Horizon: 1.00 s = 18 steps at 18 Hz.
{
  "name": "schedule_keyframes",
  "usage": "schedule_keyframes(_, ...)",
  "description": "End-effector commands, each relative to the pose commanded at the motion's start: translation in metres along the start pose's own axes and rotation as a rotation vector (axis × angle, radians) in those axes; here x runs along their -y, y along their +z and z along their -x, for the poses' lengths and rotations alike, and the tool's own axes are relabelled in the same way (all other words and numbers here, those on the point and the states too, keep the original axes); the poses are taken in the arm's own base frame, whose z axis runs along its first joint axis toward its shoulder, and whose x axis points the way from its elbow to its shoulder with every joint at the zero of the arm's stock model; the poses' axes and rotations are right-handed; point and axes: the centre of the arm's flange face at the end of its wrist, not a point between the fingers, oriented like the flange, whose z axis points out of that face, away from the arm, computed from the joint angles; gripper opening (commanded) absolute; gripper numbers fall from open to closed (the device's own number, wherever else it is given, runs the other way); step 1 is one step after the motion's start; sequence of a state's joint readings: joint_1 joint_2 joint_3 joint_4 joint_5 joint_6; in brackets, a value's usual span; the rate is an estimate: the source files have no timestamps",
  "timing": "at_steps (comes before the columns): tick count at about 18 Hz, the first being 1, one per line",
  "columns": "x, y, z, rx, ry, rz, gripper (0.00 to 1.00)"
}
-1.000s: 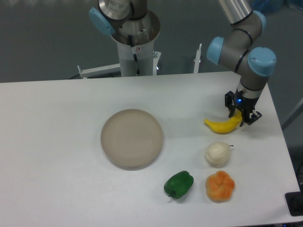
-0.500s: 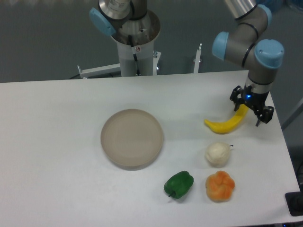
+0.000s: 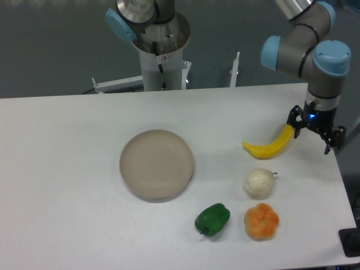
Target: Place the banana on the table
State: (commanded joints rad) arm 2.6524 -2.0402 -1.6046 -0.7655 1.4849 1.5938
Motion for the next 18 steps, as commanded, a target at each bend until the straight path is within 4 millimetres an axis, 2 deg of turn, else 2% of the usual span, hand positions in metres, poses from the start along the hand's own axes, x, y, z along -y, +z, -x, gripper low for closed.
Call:
schedule_keyframes(3, 0.034, -0.010, 0.011, 0.036, -0.013, -0.009, 1.00)
schedule_keyframes(10, 0.089, -0.017, 0.005, 0.057, 0.066, 0.013, 1.00)
schedule_keyframes(14, 0.113, -0.022, 0.003, 0.071, 0.084, 0.023, 1.00)
schedule_keyframes(18, 0.125, -0.021, 0.001, 0.072, 0.048, 0.012, 1.00)
